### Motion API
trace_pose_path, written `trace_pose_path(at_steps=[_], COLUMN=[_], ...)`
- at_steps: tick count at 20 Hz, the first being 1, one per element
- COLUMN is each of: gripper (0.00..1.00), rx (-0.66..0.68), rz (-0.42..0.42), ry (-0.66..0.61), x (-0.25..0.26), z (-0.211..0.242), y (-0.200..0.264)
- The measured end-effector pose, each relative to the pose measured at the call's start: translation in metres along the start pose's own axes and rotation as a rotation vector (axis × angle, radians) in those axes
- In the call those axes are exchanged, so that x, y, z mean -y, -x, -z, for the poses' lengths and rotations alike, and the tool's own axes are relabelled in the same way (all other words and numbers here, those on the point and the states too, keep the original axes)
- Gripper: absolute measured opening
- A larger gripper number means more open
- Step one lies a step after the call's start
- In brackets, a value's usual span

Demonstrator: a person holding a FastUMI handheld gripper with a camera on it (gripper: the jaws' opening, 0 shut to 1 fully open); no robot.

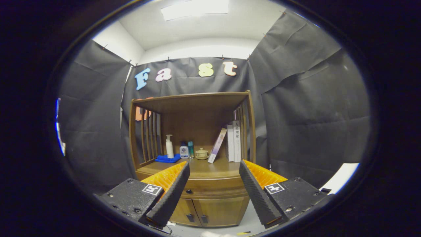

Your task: Pull open the drawer, take out the items inside it, and place them on the countertop above the cabinet.

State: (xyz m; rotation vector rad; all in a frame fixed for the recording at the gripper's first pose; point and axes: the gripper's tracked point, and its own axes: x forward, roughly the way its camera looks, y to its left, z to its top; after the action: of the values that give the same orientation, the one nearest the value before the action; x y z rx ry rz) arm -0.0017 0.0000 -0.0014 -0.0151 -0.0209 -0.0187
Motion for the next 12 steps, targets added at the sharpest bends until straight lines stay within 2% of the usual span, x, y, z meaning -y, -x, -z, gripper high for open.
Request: trace_pose_path(at_steps=[7,12], gripper=[0.98,0.98], rx=[-0.029,-0.084], rz=[-0.015,-0.03], ry=[-0.024,-0.03], x=[-0.007,-0.032], z=[0.025,0.079], y=[-0.019,-0.056])
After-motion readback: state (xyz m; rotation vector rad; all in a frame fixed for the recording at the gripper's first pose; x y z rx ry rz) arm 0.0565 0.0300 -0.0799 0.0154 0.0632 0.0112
